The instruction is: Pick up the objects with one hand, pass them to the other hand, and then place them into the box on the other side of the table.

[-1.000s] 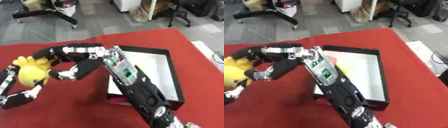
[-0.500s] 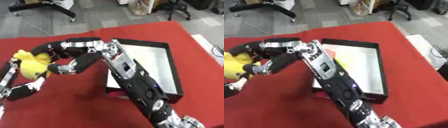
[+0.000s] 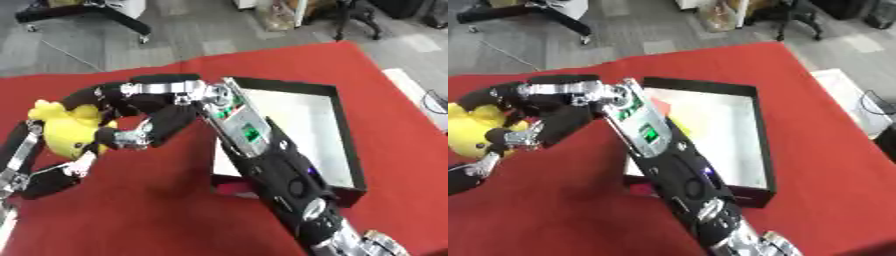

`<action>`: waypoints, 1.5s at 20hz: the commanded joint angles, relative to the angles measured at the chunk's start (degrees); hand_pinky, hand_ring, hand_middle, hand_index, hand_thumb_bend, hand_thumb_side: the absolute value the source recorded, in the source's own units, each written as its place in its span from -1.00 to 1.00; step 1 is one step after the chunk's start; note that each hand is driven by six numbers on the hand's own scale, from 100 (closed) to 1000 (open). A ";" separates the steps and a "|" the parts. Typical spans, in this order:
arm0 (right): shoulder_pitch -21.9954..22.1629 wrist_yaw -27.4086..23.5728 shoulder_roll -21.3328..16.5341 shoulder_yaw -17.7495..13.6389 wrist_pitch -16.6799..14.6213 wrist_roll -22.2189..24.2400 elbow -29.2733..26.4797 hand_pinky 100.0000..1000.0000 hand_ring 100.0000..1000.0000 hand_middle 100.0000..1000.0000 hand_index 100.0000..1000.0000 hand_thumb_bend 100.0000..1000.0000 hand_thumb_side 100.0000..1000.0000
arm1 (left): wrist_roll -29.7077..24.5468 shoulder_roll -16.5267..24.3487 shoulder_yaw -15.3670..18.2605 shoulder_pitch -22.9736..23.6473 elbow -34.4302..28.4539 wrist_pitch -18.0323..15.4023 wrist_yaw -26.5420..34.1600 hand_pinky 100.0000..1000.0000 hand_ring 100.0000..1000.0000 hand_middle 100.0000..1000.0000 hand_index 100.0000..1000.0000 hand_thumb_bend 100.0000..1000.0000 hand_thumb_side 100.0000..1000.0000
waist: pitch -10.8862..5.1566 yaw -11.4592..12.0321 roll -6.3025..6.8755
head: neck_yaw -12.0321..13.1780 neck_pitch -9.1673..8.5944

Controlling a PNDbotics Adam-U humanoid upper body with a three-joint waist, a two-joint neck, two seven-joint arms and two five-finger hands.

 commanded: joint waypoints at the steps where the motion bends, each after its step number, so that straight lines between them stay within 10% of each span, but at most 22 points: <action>1: -0.89 1.40 0.33 -0.04 -0.20 -0.65 0.18 0.88 1.00 1.00 1.00 -1.00 -0.45 | -0.35 -0.17 -0.14 -1.57 -1.81 -0.04 1.33 1.00 0.42 -0.07 0.04 -1.00 -0.42 | -0.15 0.04 0.16 | -0.25 -0.78; 12: -1.13 5.86 -0.26 -0.41 -3.95 -9.79 -1.47 0.88 1.00 1.00 1.00 -1.00 -0.84 | -1.03 0.10 -0.43 -0.12 -3.77 0.55 1.50 1.00 0.42 -0.07 0.04 -1.00 -0.46 | -0.31 0.25 0.25 | -1.33 -0.92; 30: -0.87 6.96 -0.50 -0.58 -1.11 -10.10 -2.13 0.89 1.00 1.00 1.00 -1.00 -0.57 | -0.76 -0.24 -0.70 -0.08 -4.73 0.51 1.82 1.00 0.42 -0.08 0.03 -1.00 -0.48 | -0.08 0.37 0.29 | -1.54 -1.30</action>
